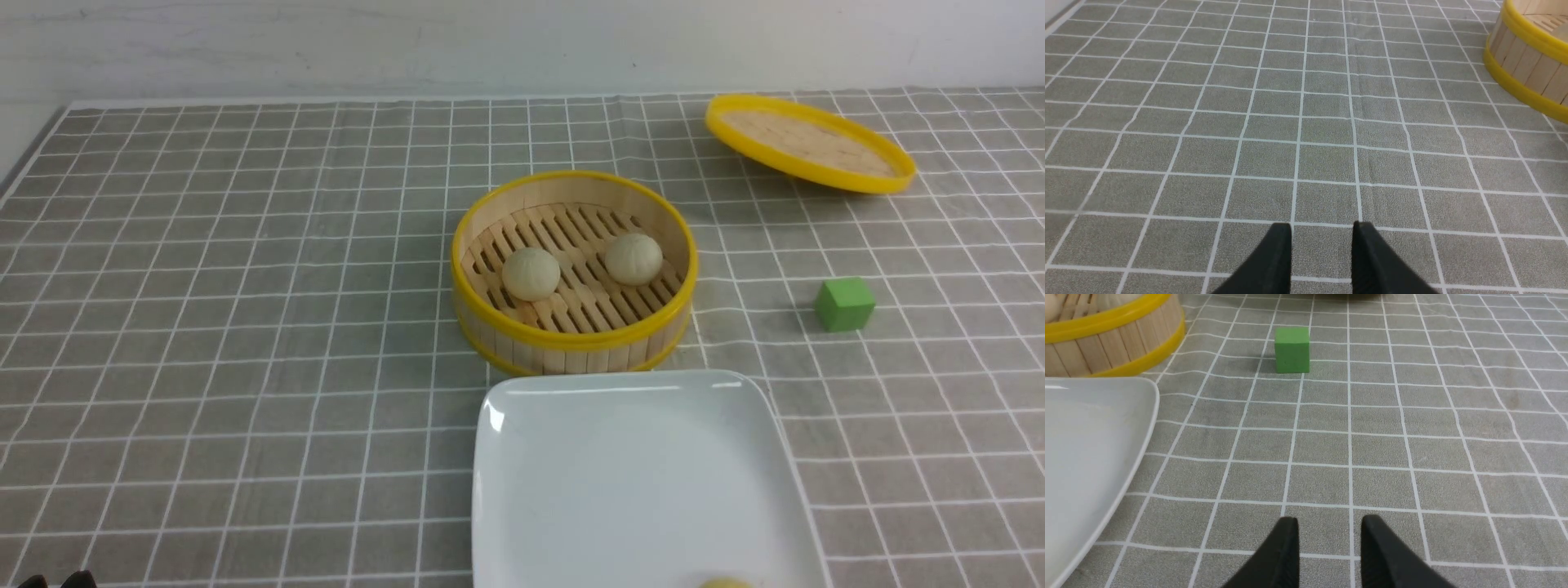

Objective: Put the steamed buns into the plate on the grey tablecloth.
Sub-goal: 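Reach toward a bun in the bamboo steamer with the right gripper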

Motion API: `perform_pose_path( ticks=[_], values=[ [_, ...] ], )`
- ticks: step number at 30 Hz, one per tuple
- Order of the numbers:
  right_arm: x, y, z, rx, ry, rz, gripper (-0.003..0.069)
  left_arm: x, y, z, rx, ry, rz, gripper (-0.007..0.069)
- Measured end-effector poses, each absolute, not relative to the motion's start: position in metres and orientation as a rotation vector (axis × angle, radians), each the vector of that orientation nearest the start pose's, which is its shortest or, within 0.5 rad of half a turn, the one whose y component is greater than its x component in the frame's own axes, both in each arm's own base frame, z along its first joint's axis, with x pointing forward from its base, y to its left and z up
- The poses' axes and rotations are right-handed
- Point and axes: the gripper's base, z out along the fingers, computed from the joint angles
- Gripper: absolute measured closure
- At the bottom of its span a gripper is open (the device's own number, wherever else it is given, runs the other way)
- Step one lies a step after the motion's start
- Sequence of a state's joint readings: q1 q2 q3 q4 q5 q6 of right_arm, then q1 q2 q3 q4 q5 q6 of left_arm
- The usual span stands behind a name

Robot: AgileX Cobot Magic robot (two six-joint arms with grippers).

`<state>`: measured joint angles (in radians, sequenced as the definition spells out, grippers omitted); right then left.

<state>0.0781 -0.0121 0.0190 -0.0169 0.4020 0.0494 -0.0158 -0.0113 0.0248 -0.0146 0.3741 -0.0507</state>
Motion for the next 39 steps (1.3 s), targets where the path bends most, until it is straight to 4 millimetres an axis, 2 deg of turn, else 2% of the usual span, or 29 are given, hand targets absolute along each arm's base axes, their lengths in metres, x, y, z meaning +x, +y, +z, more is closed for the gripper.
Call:
perform_pose_path(
  ticks=[7,9,12,13,16,19,23,24,25,27,29,32,33,35,37,39],
  values=[
    [0.052,0.004,0.171,-0.024,1.893,0.084,0.0419,0.052,-0.002,0.172,-0.059,1.872,-0.08,0.0382],
    [0.051,0.008,0.172,0.154,1.885,0.289,0.0419,0.052,-0.005,0.172,-0.198,1.865,-0.239,0.0382],
    [0.051,0.017,0.175,0.493,1.828,0.675,0.0419,0.052,-0.013,0.173,-0.5,1.833,-0.586,0.0382],
    [0.051,0.018,0.175,0.527,1.819,0.714,0.0419,0.052,-0.014,0.173,-0.517,1.83,-0.606,0.0382],
    [0.051,0.021,0.179,0.689,1.756,0.905,0.0419,0.052,-0.018,0.174,-0.714,1.779,-0.828,0.0382],
    [0.052,0.021,0.181,0.732,1.718,0.956,0.0419,0.053,-0.018,0.178,-0.78,1.718,-0.904,0.0382],
    [0.052,0.021,0.187,0.705,1.7,0.944,0.0438,0.054,-0.017,0.183,-0.819,1.644,-0.955,0.0404],
    [0.05,0.02,0.2,0.648,1.674,0.917,0.0463,0.053,-0.018,0.187,-0.798,1.641,-0.953,0.0428],
    [0.05,0.02,0.202,0.636,1.669,0.91,0.0463,0.053,-0.018,0.188,-0.792,1.641,-0.951,0.0434],
    [0.048,0.018,0.241,0.465,1.646,0.766,0.0582,0.048,-0.02,0.215,-0.67,1.623,-0.922,0.0526],
    [0.051,0.016,0.267,0.348,1.701,0.61,0.0647,0.044,-0.022,0.24,-0.576,1.629,-0.89,0.0589],
    [0.07,0.014,0.288,0.27,1.943,0.415,0.067,0.05,-0.026,0.26,-0.506,1.806,-0.817,0.0622],
    [0.074,0.013,0.288,0.267,1.99,0.391,0.067,0.052,-0.026,0.259,-0.512,1.817,-0.815,0.0622],
    [0.103,0.013,0.284,0.283,2.332,0.275,0.0666,0.065,-0.03,0.26,-0.491,2.095,-0.748,0.0622],
    [0.127,0.017,0.278,0.276,2.498,0.264,0.066,0.078,-0.032,0.255,-0.481,2.3,-0.703,0.0622],
    [0.14,0.02,0.276,0.247,2.55,0.278,0.0655,0.083,-0.032,0.254,-0.464,2.357,-0.681,0.0622]
  ],
)
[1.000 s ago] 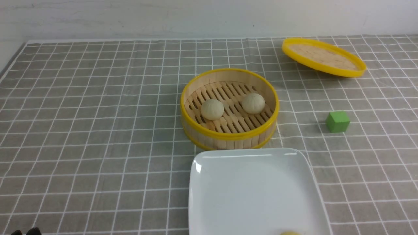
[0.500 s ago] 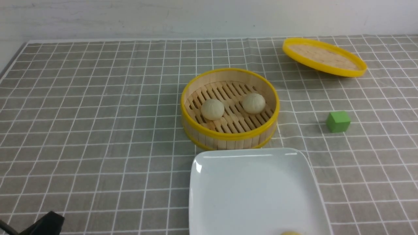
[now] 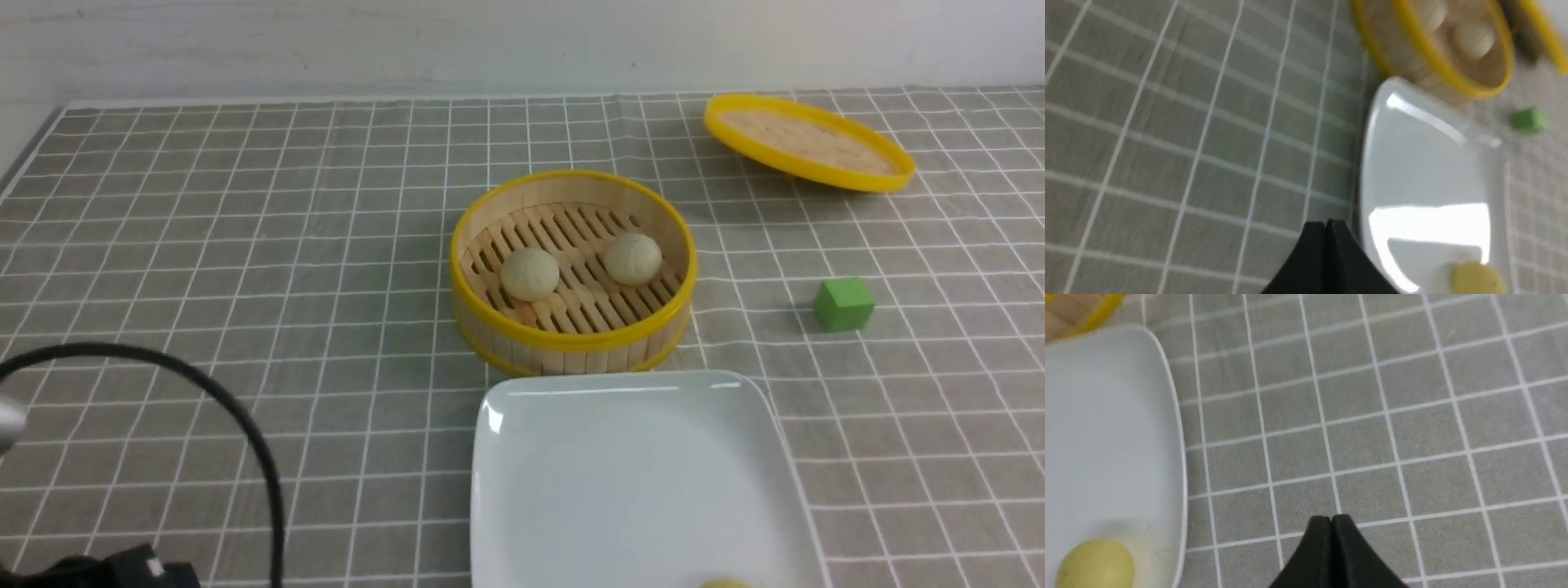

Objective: Put the steamed buns into the plate on the grey tablecloth.
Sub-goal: 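Reach toward a bun in the bamboo steamer with the right gripper, then move the steamed bun from the bamboo steamer onto the white plate with the right gripper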

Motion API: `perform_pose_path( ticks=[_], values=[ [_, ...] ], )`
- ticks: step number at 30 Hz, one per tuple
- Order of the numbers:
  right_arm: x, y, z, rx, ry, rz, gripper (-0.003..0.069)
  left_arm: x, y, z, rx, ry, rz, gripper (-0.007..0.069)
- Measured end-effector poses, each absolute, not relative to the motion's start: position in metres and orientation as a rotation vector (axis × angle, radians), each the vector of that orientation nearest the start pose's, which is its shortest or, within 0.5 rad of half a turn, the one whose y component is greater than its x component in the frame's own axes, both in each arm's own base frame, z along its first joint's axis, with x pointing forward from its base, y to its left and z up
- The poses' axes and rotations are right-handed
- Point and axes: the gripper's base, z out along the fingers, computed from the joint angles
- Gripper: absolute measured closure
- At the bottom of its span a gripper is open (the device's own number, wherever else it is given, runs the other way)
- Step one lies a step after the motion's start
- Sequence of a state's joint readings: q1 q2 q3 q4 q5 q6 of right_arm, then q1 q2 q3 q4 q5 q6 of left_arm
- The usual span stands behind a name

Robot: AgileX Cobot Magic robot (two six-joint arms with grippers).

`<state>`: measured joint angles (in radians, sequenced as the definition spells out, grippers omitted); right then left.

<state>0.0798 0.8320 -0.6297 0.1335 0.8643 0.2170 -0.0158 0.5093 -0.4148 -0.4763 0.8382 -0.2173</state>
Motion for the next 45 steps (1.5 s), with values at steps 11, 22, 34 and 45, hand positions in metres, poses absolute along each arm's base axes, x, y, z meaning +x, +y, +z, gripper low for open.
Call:
perform_pose_path(
  ticks=[11,22,34,45],
  values=[
    [0.294,0.114,0.278,-0.358,2.578,0.47,0.0361,0.123,-0.034,0.237,-0.375,2.598,-0.611,0.0598],
    [0.415,0.182,0.242,-0.55,2.573,0.403,0.0263,0.125,-0.033,0.237,-0.381,2.586,-0.611,0.049],
    [0.461,0.198,0.22,-0.674,2.628,0.304,0.0606,0.125,-0.033,0.237,-0.382,2.581,-0.609,0.0444],
    [0.33,0.15,0.315,-0.616,2.798,0.354,0.0636,0.125,-0.034,0.237,-0.384,2.583,-0.614,0.0426]
  ],
)
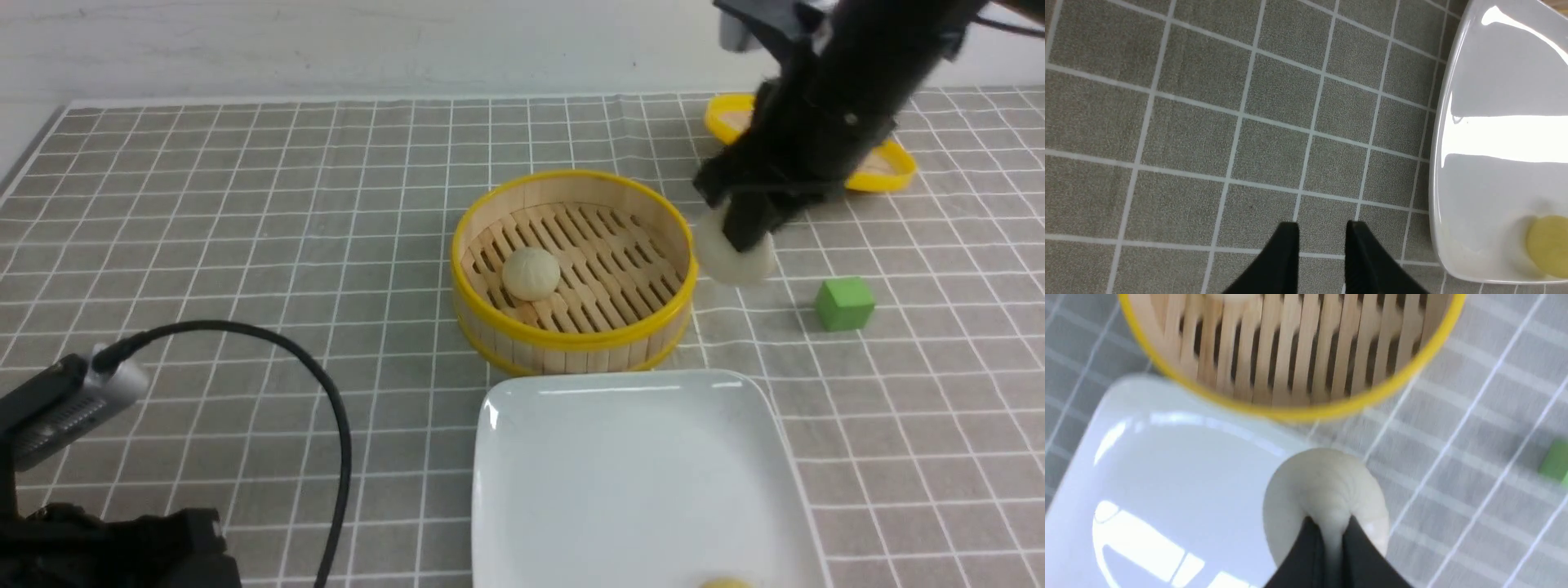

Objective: Put the steamed buns into the plate on the grey tablecloth.
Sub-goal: 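Move the steamed bun from the bamboo steamer onto the white plate with the right gripper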

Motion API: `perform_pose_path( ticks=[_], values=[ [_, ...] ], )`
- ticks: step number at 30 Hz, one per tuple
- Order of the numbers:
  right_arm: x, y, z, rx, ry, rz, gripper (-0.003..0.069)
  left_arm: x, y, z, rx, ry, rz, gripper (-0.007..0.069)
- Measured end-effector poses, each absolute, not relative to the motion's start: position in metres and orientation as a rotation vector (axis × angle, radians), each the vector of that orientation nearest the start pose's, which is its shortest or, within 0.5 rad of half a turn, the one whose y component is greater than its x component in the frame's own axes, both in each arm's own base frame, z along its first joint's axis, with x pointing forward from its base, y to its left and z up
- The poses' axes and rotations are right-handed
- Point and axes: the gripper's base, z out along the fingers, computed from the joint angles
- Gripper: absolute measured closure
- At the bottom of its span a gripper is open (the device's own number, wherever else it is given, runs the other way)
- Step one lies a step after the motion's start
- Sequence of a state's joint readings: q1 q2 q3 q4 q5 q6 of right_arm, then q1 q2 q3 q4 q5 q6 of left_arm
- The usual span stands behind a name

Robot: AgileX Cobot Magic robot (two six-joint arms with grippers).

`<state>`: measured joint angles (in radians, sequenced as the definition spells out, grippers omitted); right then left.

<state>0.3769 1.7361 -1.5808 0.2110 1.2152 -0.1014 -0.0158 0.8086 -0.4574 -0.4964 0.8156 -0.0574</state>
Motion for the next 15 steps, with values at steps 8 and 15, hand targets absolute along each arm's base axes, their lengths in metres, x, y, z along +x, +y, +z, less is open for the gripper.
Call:
perform_pose_path(
  ticks=[8,15],
  values=[
    [0.267,0.154,0.222,-0.553,2.847,0.5,0.0577,0.126,-0.033,0.237,-0.388,2.573,-0.612,0.0412],
    [0.259,0.181,0.184,-0.636,2.818,0.482,0.0307,0.133,-0.033,0.244,-0.376,2.553,-0.598,0.0394]
  ],
)
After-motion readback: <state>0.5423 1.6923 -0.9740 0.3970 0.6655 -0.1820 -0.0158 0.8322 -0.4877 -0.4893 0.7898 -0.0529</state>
